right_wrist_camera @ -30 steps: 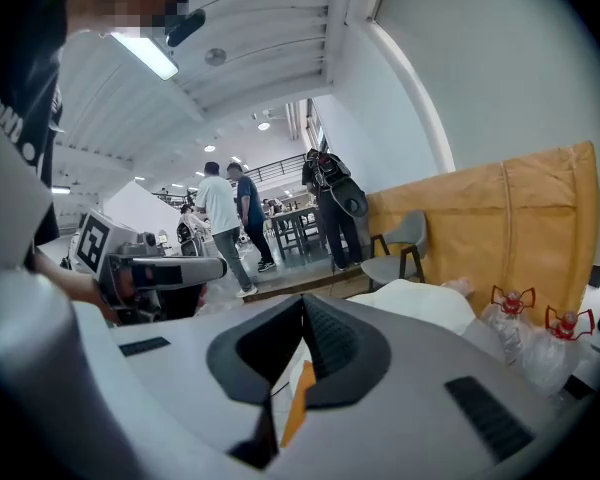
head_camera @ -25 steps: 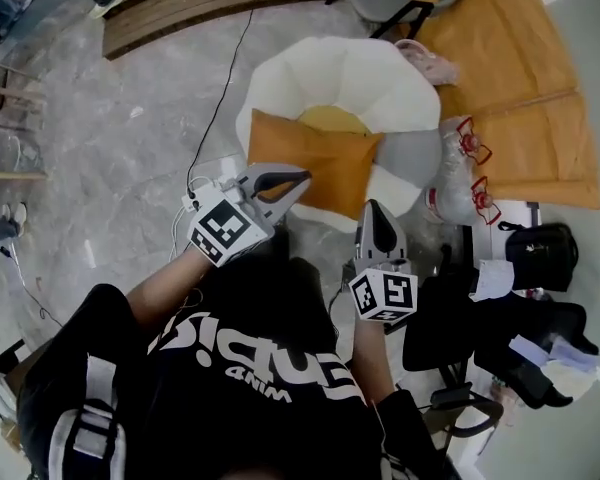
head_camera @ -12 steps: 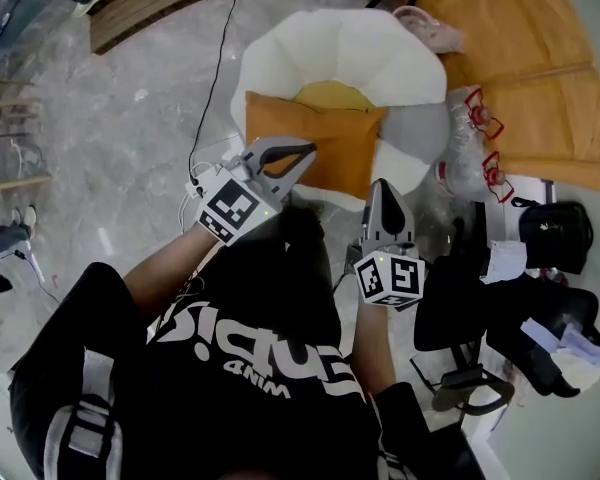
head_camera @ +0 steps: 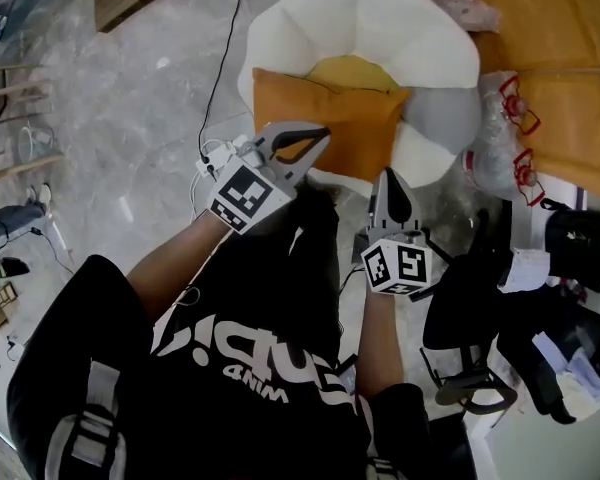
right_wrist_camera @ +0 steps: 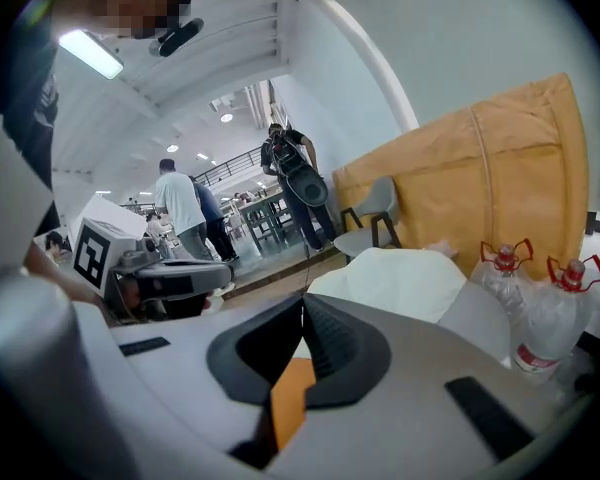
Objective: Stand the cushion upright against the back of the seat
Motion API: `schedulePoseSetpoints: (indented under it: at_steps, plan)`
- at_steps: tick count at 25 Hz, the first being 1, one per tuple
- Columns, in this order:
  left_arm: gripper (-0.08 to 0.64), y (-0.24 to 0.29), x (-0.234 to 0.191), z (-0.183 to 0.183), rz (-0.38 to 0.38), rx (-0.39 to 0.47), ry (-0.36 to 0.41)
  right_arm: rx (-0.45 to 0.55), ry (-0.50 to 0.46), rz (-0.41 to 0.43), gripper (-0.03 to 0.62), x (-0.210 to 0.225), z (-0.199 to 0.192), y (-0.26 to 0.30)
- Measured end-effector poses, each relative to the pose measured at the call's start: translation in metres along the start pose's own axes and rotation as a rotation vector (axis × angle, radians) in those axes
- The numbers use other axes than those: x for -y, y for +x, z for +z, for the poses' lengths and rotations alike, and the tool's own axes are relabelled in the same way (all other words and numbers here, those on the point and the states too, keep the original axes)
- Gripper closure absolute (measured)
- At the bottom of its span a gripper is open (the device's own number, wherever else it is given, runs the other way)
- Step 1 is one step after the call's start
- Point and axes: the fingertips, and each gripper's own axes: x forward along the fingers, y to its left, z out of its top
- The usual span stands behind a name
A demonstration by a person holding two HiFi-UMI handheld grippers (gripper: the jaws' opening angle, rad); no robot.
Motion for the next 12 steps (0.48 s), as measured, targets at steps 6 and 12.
schedulePoseSetpoints:
  at_steps: [6, 12]
  plan:
    - [0.552, 0.034, -0.019, -0.048, 0.0, -0.072, -0.003, -0.031, 0.086, -0.012, 0.572, 0.028, -0.046, 0.03]
    - [0.551, 0.063, -0.026, -0.103, -0.005, -0.146, -0.006, -0.077, 0.117, -0.029, 0.572, 0.056, -0.093, 0.054]
